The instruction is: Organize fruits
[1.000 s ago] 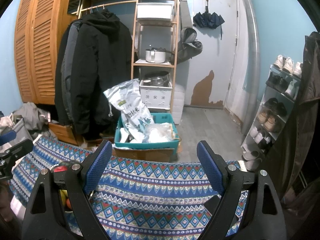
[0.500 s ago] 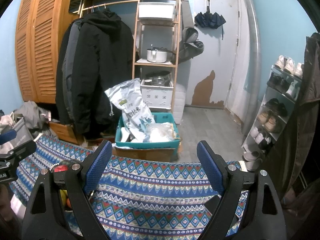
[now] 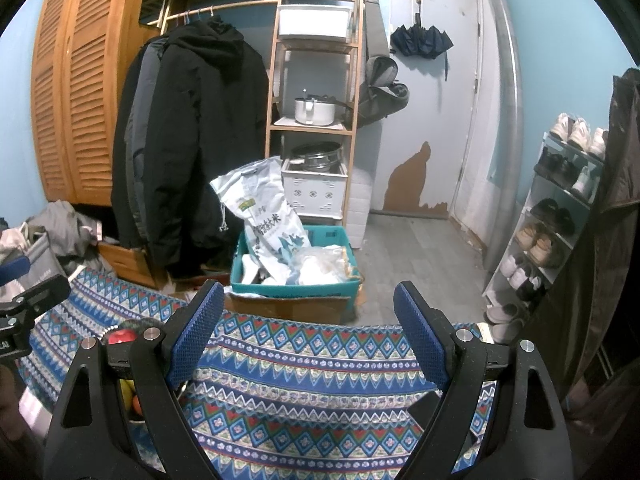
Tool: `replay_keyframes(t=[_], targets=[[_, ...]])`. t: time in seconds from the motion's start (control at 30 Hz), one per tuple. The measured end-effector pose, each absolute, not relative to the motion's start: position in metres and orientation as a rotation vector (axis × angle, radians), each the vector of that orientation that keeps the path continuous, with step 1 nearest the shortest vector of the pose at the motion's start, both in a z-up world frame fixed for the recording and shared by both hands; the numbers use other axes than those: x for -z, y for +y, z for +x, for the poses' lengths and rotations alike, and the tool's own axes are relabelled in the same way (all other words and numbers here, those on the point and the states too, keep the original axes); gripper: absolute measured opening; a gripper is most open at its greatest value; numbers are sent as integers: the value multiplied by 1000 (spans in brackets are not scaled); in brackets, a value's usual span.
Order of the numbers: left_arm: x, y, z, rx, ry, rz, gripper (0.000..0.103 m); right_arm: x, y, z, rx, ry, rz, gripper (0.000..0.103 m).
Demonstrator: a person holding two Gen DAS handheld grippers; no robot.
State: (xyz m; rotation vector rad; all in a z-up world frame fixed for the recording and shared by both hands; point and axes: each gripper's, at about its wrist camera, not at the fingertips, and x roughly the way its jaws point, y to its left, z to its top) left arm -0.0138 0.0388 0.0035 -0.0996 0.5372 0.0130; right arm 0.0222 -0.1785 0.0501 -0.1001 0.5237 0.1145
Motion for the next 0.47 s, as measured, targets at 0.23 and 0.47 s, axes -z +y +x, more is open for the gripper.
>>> replay_keyframes(t=[0.23,0.47], targets=[[-3,40,-12,-10,549,-113,102,-50,-177,22,-114,524,-101,85],[0,40,-10,-15,563,-118,102,-50,-176,22,-115,525,-102,86]])
